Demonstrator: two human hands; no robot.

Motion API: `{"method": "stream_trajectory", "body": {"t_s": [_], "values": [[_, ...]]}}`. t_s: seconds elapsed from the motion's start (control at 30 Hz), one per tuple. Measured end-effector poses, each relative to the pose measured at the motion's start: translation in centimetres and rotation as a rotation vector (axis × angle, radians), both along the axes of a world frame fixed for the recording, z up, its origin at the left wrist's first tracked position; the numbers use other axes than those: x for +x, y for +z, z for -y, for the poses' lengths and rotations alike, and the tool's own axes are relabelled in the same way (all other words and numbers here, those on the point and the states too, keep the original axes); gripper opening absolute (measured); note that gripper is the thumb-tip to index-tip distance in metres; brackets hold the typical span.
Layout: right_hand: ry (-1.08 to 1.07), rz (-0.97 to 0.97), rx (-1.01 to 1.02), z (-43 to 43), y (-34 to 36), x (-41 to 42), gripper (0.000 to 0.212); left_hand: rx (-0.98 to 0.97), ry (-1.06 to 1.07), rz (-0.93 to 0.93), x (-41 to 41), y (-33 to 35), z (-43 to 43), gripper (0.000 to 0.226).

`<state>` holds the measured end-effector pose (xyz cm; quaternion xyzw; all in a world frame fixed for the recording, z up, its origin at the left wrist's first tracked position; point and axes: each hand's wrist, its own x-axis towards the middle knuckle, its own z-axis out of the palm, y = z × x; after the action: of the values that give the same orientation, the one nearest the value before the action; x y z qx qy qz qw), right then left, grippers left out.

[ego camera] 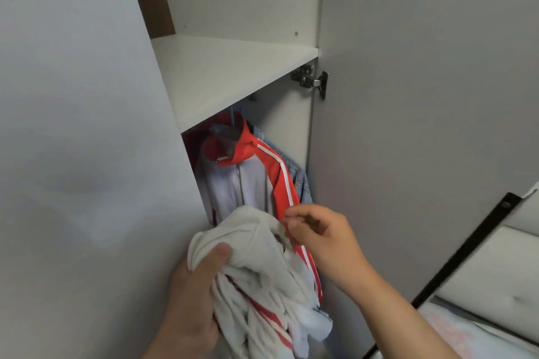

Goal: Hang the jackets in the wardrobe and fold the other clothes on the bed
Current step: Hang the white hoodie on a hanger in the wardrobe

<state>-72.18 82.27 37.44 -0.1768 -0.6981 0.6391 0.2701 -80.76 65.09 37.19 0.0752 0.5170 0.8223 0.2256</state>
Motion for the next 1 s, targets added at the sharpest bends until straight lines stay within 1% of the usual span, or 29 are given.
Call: {"method": "stream_trajectory", "body": {"t_s": [0.07, 0.13, 0.23, 0.33, 0.47, 0.53, 0.63, 0.7, 0.77, 0.83, 0.93, 1.0], "values": [[0.033, -0.016, -0.011, -1.0, -0.1, -1.9, 0.028, -0.027, 0.019, -0.014, 0.0, -0.4, -0.3, 0.039], [0.072, -0.028, -0.013, -1.6, -0.3, -4.0, 0.029, -0.064, 0.05, -0.023, 0.1, -0.6, -0.6, 0.044], [0.074, -0.027, 0.003, -1.9, -0.7, -7.5, 0.03, -0.116, 0.091, -0.052, 0.1, -1.0, -0.5, 0.043], [0.083, 0.01, 0.071, -1.9, -1.7, -10.9, 0.015, -0.168, 0.109, -0.088, -0.1, -1.2, -0.4, 0.044], [0.196, 0.029, 0.118, -1.2, -2.4, -14.1, 0.01, -0.179, 0.109, -0.136, -0.3, -1.3, -0.4, 0.036], [0.301, 0.077, 0.162, -0.9, -2.8, -15.3, 0.006, -0.183, 0.095, -0.139, -0.3, -1.3, -0.3, 0.038], [0.437, 0.226, 0.326, -0.4, -3.4, -16.4, 0.017, -0.173, 0.047, -0.154, -0.1, -1.1, 0.1, 0.041], [0.479, 0.255, 0.34, -0.1, -4.1, -16.7, 0.023, -0.185, 0.034, -0.172, -0.1, -1.3, 0.3, 0.048], [0.481, 0.268, 0.324, 0.4, -5.2, -16.8, 0.025, -0.193, 0.035, -0.163, -0.1, -1.5, 0.4, 0.041], [0.456, 0.297, 0.33, 0.8, -6.4, -16.9, 0.027, -0.19, 0.045, -0.121, 0.0, -1.9, 0.6, 0.046], [0.392, 0.307, 0.475, 0.8, -8.3, -17.0, 0.026, -0.168, 0.063, -0.057, 0.1, -2.3, 0.9, 0.048], [0.378, 0.293, 0.534, 0.8, -9.2, -17.0, 0.024, -0.18, 0.08, -0.044, 0.3, -2.8, 1.1, 0.052]]}}
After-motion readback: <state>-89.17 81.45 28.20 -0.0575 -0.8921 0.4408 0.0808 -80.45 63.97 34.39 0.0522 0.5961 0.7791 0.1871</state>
